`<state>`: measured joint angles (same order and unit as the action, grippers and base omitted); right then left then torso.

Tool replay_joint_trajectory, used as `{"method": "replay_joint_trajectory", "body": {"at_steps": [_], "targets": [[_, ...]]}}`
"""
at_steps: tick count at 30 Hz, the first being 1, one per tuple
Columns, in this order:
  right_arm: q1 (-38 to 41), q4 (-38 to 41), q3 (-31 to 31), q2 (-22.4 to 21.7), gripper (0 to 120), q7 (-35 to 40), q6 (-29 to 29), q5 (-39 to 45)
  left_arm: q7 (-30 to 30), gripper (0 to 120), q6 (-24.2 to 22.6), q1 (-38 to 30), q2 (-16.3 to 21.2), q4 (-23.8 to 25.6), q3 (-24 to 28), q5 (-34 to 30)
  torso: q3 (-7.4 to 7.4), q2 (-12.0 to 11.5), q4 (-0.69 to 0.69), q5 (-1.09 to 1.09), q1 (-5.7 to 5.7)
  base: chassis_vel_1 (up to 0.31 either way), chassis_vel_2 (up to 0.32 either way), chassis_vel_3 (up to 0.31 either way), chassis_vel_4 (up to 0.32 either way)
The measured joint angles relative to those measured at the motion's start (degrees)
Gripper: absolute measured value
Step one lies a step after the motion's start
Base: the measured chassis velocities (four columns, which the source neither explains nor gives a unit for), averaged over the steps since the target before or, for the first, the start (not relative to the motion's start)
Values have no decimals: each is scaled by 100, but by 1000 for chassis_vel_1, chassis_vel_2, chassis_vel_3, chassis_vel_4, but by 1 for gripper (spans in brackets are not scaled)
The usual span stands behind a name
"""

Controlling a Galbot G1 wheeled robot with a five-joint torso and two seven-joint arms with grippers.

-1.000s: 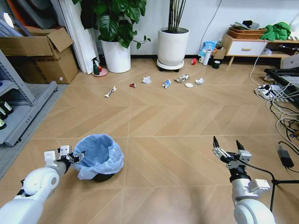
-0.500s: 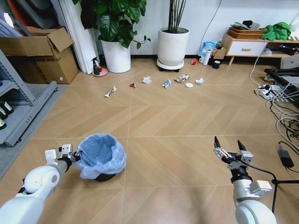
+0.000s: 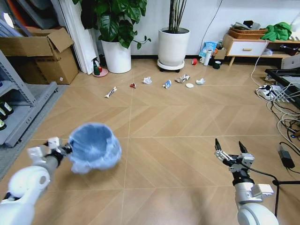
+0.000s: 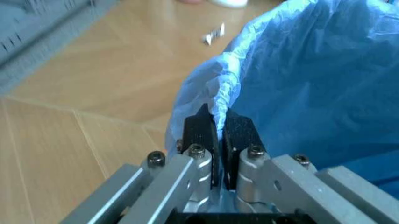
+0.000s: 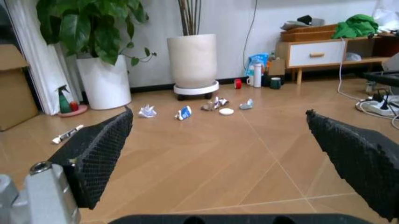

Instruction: Pick up the trash bin and place the garbage on the floor into it.

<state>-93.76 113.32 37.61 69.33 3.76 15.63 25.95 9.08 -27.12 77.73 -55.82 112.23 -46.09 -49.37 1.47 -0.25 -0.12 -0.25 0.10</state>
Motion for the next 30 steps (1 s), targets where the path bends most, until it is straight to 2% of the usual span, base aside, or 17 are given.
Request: {"method": "replay_joint_trajectory", "body": {"at_steps": [4,8,19,30], "targets": [[23,-41,21,0,100,-37,33,6,-41,0,47,286,-150,330,-292,22,0,0,1,0,0,0,0,0,0],[57,-42,31,2,100,-48,38,10,-42,0,53,387,-246,443,-426,44,0,0,1,-1,0,0,0,0,0],[13,-63,90,31,100,-107,136,12,-34,0,40,449,-282,470,-355,113,0,0,0,-1,0,-76,77,73,-82],[10,-70,109,15,100,-125,165,16,-16,0,21,446,-274,453,-327,102,0,0,0,0,0,-72,198,67,-212]]}}
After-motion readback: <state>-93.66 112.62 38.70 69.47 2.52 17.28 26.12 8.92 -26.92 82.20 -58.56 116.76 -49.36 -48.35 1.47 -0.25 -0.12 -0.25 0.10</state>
